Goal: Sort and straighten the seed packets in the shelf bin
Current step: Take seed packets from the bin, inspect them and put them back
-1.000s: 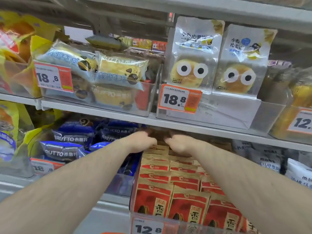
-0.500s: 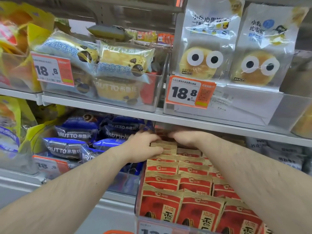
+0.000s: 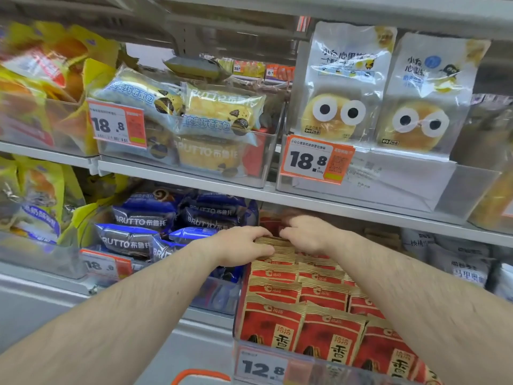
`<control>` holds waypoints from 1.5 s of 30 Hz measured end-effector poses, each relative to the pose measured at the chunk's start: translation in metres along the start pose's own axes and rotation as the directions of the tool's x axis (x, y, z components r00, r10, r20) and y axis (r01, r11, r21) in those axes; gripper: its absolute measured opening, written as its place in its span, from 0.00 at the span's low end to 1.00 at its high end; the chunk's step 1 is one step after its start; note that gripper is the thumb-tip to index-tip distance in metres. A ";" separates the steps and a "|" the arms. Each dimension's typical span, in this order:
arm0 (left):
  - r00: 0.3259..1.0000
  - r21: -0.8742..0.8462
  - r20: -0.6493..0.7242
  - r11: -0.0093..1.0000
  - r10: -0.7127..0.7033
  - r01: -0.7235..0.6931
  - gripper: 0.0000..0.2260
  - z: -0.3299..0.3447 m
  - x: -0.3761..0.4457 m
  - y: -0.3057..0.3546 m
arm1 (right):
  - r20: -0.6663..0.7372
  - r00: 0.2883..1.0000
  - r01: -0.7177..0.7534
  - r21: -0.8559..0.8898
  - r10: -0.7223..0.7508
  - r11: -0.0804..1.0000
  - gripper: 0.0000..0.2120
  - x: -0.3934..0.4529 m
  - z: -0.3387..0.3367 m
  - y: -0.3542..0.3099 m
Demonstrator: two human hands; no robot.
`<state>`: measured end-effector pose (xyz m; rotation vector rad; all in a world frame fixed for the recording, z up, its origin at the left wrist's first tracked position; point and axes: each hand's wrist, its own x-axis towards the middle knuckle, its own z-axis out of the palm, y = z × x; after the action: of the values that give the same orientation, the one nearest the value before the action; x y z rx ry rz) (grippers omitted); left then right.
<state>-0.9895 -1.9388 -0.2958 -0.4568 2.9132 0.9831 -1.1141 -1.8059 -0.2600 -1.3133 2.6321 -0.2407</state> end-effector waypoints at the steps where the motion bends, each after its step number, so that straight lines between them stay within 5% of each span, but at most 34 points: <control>1: 1.000 -0.002 -0.025 1.000 0.000 0.000 0.25 0.000 -0.001 0.001 | -0.013 1.000 0.024 -0.022 -0.025 0.999 0.17 -0.005 0.000 -0.001; 3: 0.993 -0.034 -0.119 0.999 0.013 -0.017 0.24 0.003 -0.004 0.003 | -0.025 0.997 0.071 -0.155 -0.076 0.985 0.24 -0.017 0.003 -0.004; 7: 0.911 -0.150 -0.408 0.989 -0.054 -0.009 0.05 0.011 -0.012 0.004 | -0.002 0.990 0.136 -0.287 -0.143 0.948 0.30 -0.046 0.007 -0.012; 10: 0.837 -0.210 -0.538 0.978 -0.101 -0.017 0.07 0.012 -0.022 0.008 | -0.041 0.978 0.180 -0.332 -0.204 0.926 0.31 -0.069 0.006 -0.017; 13: 0.823 -0.171 -0.568 0.978 0.004 -0.122 0.14 0.008 -0.034 0.015 | -0.131 0.948 0.223 -0.372 -0.289 0.901 0.29 -0.091 0.002 -0.023; 16: 0.774 -0.102 -0.625 0.973 0.099 -0.206 0.08 0.002 -0.046 0.024 | -0.246 0.891 0.271 -0.385 -0.381 0.882 0.27 -0.109 -0.002 -0.026; 21: 0.613 -0.013 -0.765 0.946 0.199 -0.324 0.08 -0.019 -0.078 0.048 | -0.479 0.753 0.361 -0.273 -0.452 0.892 0.24 -0.131 -0.013 -0.038; 24: 0.587 -0.088 -0.791 0.919 0.170 -0.385 0.08 -0.036 -0.106 0.067 | -0.675 0.663 0.406 -0.040 -0.324 0.913 0.25 -0.139 -0.024 -0.055; 26: 0.594 -0.183 -0.794 0.880 0.131 -0.439 0.08 -0.047 -0.125 0.078 | -0.754 0.633 0.444 0.168 -0.175 0.880 0.27 -0.145 -0.033 -0.070; 28: 0.626 -0.276 -0.773 0.833 0.103 -0.479 0.07 -0.055 -0.145 0.087 | -0.736 0.676 0.462 0.372 -0.048 0.805 0.26 -0.150 -0.041 -0.081; 32: 0.763 -0.476 -0.645 0.755 0.048 -0.451 0.04 -0.051 -0.173 0.092 | -0.604 0.797 0.451 0.588 -0.006 0.671 0.07 -0.166 -0.038 -0.090; 38: 0.843 -0.690 -0.531 0.619 -0.081 -0.375 0.05 0.006 -0.189 0.086 | -0.453 0.891 0.367 0.760 0.033 0.536 0.05 -0.198 -0.001 -0.076; 45: 0.895 -0.841 -0.402 0.466 -0.194 -0.277 0.11 0.084 -0.178 0.089 | -0.364 0.915 0.203 0.788 0.173 0.581 0.15 -0.220 0.045 -0.044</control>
<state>-0.8501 -1.7746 -0.2885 -0.6906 2.3932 2.7587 -0.9400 -1.6583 -0.2718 -0.9768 2.2053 -1.6781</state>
